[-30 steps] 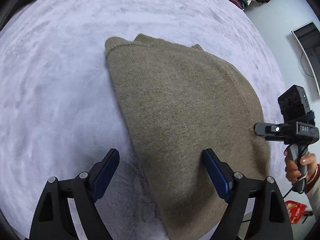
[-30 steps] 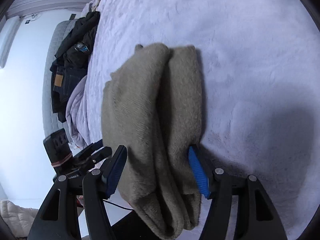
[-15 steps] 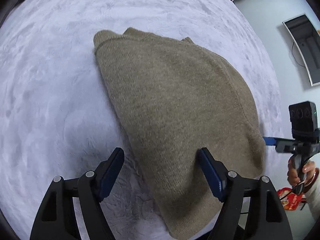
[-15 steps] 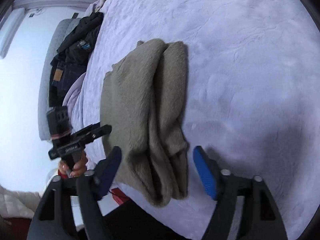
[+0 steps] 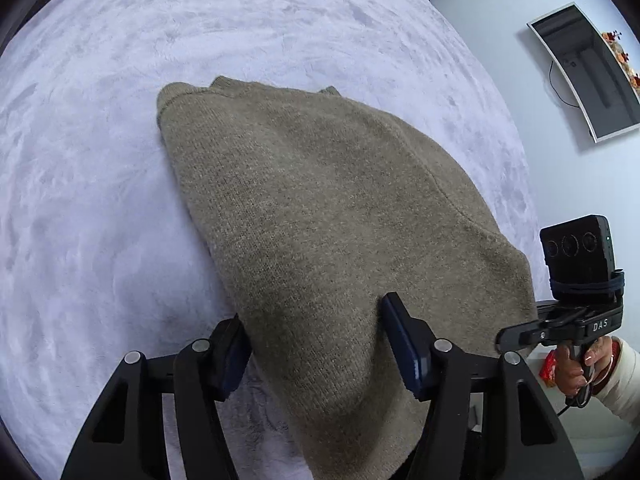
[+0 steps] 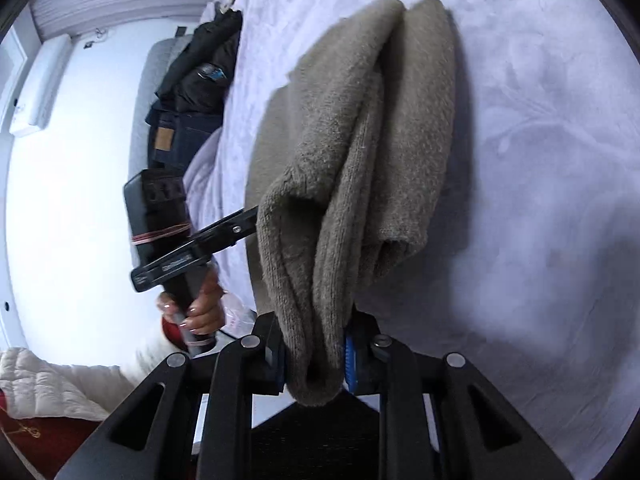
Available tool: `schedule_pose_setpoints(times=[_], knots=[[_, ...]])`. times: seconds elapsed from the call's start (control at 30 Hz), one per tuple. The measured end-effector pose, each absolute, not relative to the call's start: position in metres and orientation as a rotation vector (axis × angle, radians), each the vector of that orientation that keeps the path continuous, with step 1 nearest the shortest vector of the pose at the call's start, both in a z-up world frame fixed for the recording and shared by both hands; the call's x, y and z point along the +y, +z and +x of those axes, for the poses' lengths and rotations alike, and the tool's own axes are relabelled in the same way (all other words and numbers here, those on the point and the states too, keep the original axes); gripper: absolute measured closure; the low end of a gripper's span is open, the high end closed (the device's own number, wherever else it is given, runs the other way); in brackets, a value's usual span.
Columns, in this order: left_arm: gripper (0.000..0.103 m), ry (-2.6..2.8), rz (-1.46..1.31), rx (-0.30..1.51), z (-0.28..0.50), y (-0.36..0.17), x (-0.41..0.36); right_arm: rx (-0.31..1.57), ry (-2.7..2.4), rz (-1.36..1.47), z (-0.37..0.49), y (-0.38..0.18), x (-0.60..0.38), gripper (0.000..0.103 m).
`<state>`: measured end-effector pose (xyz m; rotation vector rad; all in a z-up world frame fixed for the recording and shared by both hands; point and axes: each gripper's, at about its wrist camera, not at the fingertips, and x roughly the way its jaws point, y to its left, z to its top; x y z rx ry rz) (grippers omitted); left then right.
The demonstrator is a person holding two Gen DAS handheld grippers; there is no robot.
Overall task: Fold small clothes
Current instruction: 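Lower the folded end onto the bundle and open both tools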
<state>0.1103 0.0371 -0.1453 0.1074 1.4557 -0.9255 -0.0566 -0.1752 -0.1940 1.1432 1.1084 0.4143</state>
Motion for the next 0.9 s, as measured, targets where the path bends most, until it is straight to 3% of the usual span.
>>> schedule_pose_setpoints(times=[0.1,0.13,0.17,0.23,0.3,0.47,0.53,0.67,0.77,0.9], knots=[[0.038,-0.841,0.227,1.441,0.108,-0.156,0.040,1.166,0.377,1.097,-0.064,-0.207,-0.159,0.081],[0.026,-0.791,0.278,1.433,0.104,-0.163,0.041,1.225,0.329,1.041,-0.066,-0.220,-0.153,0.081],[0.022,-0.761,0.291,1.418,0.101,-0.165,0.045,1.287,0.268,0.992,-0.069,-0.233,-0.152,0.077],[0.022,-0.734,0.293,1.374,0.095,-0.156,0.049,1.295,0.224,1.072,-0.078,-0.249,-0.159,0.067],[0.022,-0.682,0.340,1.307,0.089,-0.143,0.051,1.260,0.190,1.113,-0.087,-0.240,-0.173,0.049],[0.021,-0.564,0.300,1.242,0.087,-0.124,0.054,1.078,0.107,1.042,-0.096,-0.186,-0.213,0.049],[0.000,-0.530,0.270,1.218,0.087,-0.119,0.053,1.014,0.090,1.011,-0.079,-0.173,-0.226,0.049],[0.000,-0.484,0.281,1.232,0.087,-0.126,0.039,1.028,0.071,1.000,-0.022,-0.188,-0.235,0.049],[0.000,-0.439,0.317,1.217,0.085,-0.125,0.037,1.082,0.104,0.970,0.006,-0.191,-0.227,0.095],[0.000,-0.421,0.309,1.206,0.082,-0.124,0.042,1.078,0.078,0.681,0.007,-0.152,-0.205,0.095]])
